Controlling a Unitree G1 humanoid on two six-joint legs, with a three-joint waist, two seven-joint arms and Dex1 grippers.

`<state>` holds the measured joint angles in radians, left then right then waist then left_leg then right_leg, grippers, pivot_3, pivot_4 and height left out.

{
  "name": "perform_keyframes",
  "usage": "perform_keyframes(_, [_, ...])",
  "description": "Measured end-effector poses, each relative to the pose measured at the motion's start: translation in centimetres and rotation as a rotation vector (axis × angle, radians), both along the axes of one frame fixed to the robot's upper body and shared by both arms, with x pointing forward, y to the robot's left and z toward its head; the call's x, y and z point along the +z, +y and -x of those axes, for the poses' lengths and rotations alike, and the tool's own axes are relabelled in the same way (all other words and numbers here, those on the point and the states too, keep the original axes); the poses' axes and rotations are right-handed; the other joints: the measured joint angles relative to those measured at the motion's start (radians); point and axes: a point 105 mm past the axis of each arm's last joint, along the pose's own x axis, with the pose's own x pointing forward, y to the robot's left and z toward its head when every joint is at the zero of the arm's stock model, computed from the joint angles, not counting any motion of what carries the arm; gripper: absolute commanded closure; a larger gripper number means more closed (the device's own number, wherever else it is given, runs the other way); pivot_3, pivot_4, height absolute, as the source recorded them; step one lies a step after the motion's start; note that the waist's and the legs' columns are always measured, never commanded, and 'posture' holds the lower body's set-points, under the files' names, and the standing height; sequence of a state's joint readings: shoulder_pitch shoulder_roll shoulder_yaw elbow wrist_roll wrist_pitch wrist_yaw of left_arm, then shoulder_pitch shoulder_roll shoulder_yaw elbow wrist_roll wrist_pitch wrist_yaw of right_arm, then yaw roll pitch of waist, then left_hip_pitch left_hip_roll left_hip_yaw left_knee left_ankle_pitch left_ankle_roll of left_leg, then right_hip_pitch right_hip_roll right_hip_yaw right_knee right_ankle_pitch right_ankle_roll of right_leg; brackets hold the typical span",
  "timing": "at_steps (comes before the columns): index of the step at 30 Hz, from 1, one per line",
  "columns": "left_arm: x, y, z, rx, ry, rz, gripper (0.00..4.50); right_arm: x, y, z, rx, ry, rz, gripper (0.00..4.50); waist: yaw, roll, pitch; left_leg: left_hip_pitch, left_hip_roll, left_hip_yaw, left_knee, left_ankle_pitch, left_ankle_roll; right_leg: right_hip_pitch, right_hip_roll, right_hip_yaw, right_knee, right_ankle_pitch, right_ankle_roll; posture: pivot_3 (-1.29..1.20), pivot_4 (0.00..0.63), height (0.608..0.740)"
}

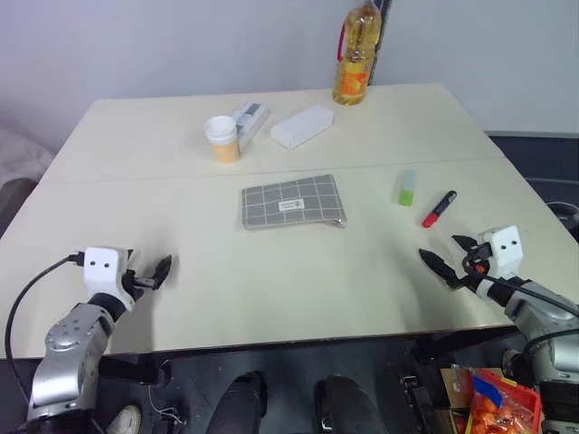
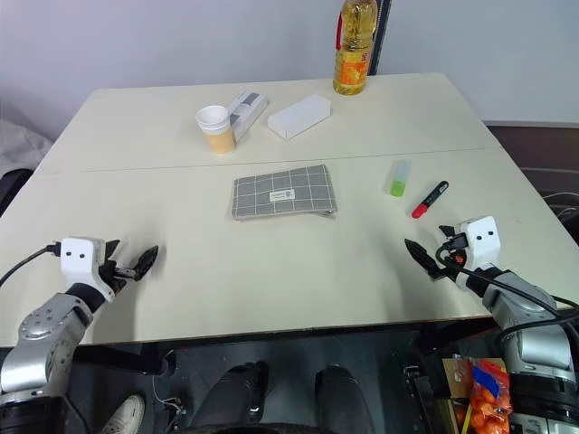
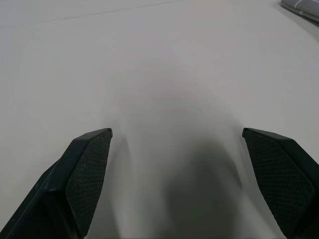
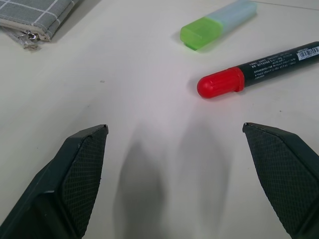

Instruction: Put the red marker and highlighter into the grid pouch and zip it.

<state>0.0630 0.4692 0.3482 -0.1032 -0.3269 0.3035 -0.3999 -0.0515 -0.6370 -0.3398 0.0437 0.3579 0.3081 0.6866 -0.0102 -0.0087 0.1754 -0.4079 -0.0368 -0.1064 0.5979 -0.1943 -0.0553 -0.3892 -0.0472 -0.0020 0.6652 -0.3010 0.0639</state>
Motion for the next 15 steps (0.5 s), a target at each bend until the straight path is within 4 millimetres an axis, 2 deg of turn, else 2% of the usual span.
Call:
perform_keyframes(10, [1.1, -0.3, -0.9, -0.003, -0.043, 0.01, 0.03, 0.4, 0.5, -0.5, 0.012, -0.016, 0.003, 0.0, -0.001, 0.0, 0.0, 0.0, 0.0, 0.0, 0.0, 0.0, 0.0, 0.0, 0.0, 0.0, 0.0, 0.0, 0.0, 0.0, 0.15, 0.74])
perform_keyframes(12, [1.1, -0.4, -0.9, -0.004, -0.042, 0.01, 0.03, 0.6, 0.9, -0.6, 0.027, -0.022, 0.004, 0.0, -0.002, 0.0, 0.0, 0.0, 0.0, 0.0, 0.0, 0.0, 0.0, 0.0, 0.0, 0.0, 0.0, 0.0, 0.0, 0.0, 0.15, 0.74])
perform_keyframes(15, [0.8, -0.6, -0.9, 0.0, -0.041, 0.025, 0.03, 2.0, 2.5, -1.3, 0.084, -0.066, 0.0, 0.0, -0.003, 0.0, 0.0, 0.0, 0.0, 0.0, 0.0, 0.0, 0.0, 0.0, 0.0, 0.0, 0.0, 0.0, 0.0, 0.0, 0.15, 0.74])
